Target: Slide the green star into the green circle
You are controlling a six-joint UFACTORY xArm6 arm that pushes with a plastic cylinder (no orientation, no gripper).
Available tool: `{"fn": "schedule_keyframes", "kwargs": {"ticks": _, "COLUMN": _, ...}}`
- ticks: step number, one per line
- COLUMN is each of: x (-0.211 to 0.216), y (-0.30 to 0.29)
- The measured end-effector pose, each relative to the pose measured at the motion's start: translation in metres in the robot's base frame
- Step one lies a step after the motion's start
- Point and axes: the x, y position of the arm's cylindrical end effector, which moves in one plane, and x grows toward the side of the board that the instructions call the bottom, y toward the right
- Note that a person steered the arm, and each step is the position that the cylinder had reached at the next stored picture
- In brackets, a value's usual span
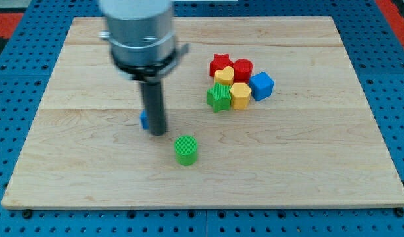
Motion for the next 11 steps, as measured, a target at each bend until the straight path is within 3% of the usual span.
{"fn": "schedule_keyframes", "kwargs": {"ticks": 2, "x": -0.048, "y": -0.007}}
{"fn": "schedule_keyframes", "kwargs": {"ticks": 4, "x": -0.069, "y": 0.072}}
{"fn": "schedule_keyframes", "kwargs": {"ticks": 5, "x": -0.075, "y": 0.06}}
{"fn": "schedule_keyframes", "kwargs": {"ticks": 7, "x": -0.112, "y": 0.12}}
{"fn": "schedule_keyframes", "kwargs": {"ticks": 8, "x": -0.1, "y": 0.156}}
{"fn": "schedule_keyframes", "kwargs": {"ticks": 9, "x": -0.069, "y": 0.142}}
{"fn": "schedule_keyframes", "kwargs": {"ticks": 11, "x": -0.093, "y": 0.111}}
